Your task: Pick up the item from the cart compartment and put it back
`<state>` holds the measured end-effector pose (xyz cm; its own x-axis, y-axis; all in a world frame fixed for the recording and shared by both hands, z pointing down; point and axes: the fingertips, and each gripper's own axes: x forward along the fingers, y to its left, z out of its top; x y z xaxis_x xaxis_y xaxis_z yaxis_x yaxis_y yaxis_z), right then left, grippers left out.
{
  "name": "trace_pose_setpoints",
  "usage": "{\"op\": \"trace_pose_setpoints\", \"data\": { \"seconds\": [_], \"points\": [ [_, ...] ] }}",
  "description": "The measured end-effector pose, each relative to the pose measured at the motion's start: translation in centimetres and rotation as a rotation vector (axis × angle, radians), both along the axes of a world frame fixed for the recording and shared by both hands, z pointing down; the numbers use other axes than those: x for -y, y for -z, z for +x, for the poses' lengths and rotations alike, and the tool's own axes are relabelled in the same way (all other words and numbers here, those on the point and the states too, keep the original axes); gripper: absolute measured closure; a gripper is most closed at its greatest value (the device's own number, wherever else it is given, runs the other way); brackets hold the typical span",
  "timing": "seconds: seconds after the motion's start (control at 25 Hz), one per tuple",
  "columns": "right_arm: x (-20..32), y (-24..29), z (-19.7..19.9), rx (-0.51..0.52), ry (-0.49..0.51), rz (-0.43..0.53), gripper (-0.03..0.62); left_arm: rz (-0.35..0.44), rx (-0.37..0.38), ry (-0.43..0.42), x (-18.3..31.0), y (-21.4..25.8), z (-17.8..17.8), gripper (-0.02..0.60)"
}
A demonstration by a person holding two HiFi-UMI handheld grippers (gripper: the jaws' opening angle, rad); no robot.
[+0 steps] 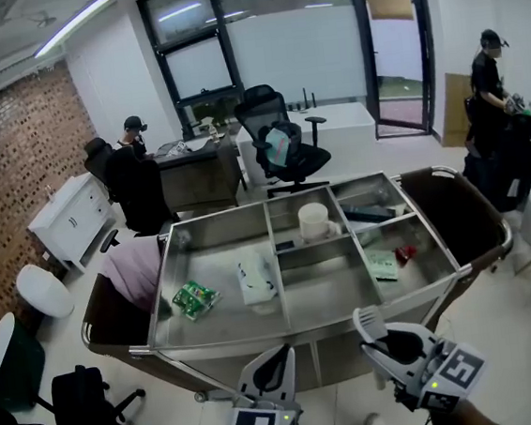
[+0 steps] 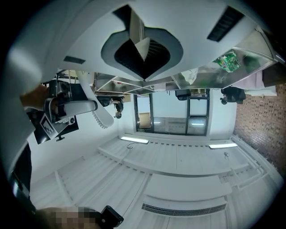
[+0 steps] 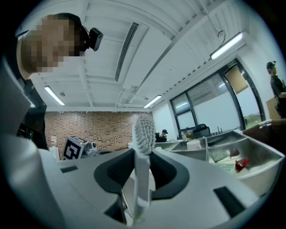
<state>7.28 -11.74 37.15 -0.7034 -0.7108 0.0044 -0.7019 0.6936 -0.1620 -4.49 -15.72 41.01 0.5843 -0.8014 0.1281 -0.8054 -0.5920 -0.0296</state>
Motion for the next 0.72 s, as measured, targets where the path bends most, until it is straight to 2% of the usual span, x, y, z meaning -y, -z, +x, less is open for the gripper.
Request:
{"op": "trace_pose_setpoints", "data": {
  "seconds": [0.24,0.72],
  "points": [
    [0.15,-0.35,0.09,-0.005,-0.002,-0.011,0.467,-0.003,-0.032,0.012,0.12,0.06,-0.19,0.581],
    [0.16,-0.26,0.0,-0.009,0.006,-0.017,0.467,0.009,-0.014,0.013,-0.19,0.27,-0.03,0.581]
  ]
}}
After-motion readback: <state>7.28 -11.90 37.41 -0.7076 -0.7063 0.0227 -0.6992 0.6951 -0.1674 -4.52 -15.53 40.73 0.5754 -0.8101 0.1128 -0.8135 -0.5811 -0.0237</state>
